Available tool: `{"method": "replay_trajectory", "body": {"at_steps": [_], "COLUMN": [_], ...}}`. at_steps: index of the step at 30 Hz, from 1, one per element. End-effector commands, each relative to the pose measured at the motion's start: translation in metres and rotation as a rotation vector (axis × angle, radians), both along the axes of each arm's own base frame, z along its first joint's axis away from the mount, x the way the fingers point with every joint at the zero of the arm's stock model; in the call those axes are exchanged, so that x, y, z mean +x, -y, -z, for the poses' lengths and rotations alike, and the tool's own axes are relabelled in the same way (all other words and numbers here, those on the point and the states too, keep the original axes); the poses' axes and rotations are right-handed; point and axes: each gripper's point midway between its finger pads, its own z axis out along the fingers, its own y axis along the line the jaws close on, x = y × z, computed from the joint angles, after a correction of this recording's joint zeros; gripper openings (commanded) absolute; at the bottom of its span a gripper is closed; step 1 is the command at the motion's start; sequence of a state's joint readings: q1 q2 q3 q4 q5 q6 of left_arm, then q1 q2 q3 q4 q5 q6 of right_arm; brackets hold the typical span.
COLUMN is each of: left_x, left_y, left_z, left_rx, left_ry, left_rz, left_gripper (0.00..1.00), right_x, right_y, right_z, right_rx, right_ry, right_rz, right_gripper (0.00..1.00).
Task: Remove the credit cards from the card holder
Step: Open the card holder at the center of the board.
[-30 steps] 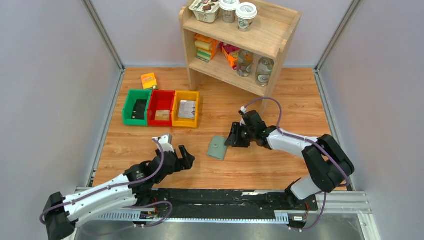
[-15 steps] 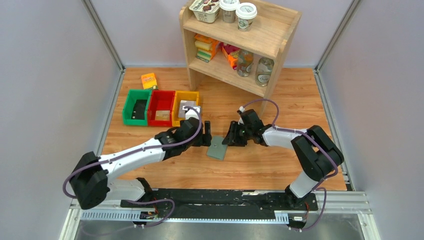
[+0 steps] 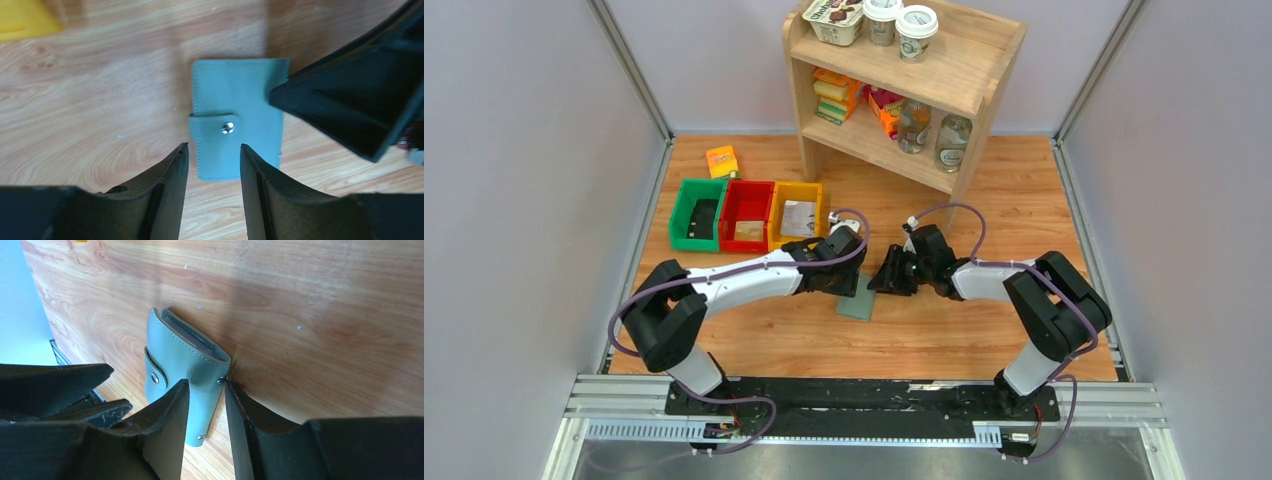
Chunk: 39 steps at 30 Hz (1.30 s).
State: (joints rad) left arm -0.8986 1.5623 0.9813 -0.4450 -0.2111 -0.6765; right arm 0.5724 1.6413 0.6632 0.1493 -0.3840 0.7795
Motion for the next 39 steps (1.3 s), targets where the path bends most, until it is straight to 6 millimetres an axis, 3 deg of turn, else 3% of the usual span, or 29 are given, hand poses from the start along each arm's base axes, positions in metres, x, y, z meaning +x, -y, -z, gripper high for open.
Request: {"method": "replay_trajectory", "body": {"at_steps": [1, 4, 20, 29, 32, 36, 39], "left_x": [0.0, 0.003, -0.004, -0.007, -0.007, -0.01, -0.01], "left_y": [0.015, 0.021, 0.01, 0.028, 0.028, 0.022, 0.023], "left_z": [-0.008, -0.006, 0.037, 0.034, 0.037, 0.042, 0.035], "left_rx": [0.053, 0.098, 0.295, 0.248, 0.251, 0.266, 0.216], "left_ry": [0.002, 0.004, -0.074, -0.066, -0.071, -0.078, -0.054], "left_rz": [0.052, 0.055, 0.04, 0.075, 0.074, 0.066, 0.048], "left_gripper": [0.5, 0.49, 0.45, 0.44, 0.36, 0.15, 0.0], "right_x": [-0.001, -0.003, -0.006, -0.009, -0.01, -0.011, -0.012], "right_y": [-0.001, -0.001, -0.003, -0.005, -0.006, -0.005, -0.005], "right_z": [0.008, 0.012, 0.018, 0.021, 0.022, 0.024, 0.025], "right_rx": [0.012, 0.016, 0.023, 0.032, 0.033, 0.03, 0.028], "right_ry": [-0.008, -0.02, -0.042, -0.06, -0.067, -0.069, -0.07], "right_rz": [0.009, 0.006, -0.004, -0.017, -0.02, -0.023, -0.025], "right_gripper": [0.39, 0.38, 0.37, 0.37, 0.36, 0.35, 0.34]}}
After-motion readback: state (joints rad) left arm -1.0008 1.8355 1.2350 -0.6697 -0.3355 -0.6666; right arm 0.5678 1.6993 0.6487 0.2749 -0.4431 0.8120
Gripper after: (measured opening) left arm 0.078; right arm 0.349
